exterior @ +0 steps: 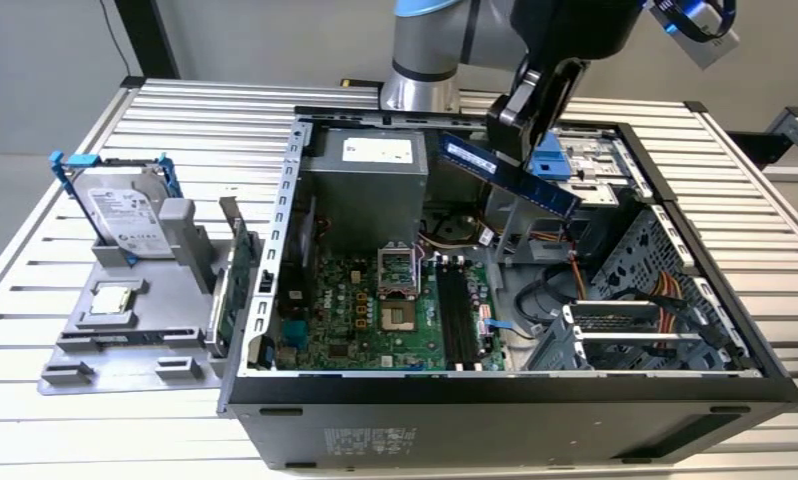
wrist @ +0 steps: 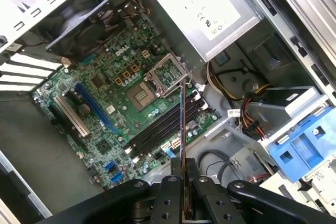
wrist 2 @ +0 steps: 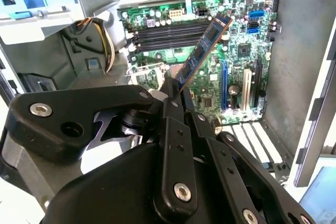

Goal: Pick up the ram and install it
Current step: 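Insert the ram into the slot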

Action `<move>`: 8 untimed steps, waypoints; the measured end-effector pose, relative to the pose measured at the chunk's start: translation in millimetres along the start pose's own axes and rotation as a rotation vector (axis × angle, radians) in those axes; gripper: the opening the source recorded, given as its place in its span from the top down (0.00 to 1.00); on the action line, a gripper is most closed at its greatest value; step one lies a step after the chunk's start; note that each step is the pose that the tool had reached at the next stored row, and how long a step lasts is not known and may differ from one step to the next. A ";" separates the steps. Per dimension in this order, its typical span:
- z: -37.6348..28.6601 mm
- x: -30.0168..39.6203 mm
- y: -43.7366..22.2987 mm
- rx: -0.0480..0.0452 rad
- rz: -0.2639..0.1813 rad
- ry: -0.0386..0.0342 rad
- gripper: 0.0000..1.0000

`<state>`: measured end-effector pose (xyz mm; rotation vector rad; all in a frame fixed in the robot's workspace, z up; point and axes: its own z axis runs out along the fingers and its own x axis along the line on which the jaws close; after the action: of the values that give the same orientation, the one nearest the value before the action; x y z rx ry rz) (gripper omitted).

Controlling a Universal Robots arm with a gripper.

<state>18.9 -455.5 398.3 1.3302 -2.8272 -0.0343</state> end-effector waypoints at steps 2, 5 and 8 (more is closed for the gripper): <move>0.0 -0.7 -0.9 0.0000 0.007 -0.0001 1.00; -0.1 -1.8 -2.1 -0.0001 0.018 -0.0005 1.00; -0.1 -2.8 -3.4 -0.0002 0.029 -0.0008 1.00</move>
<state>23.3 -455.5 398.3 1.2890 -2.8466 -0.0347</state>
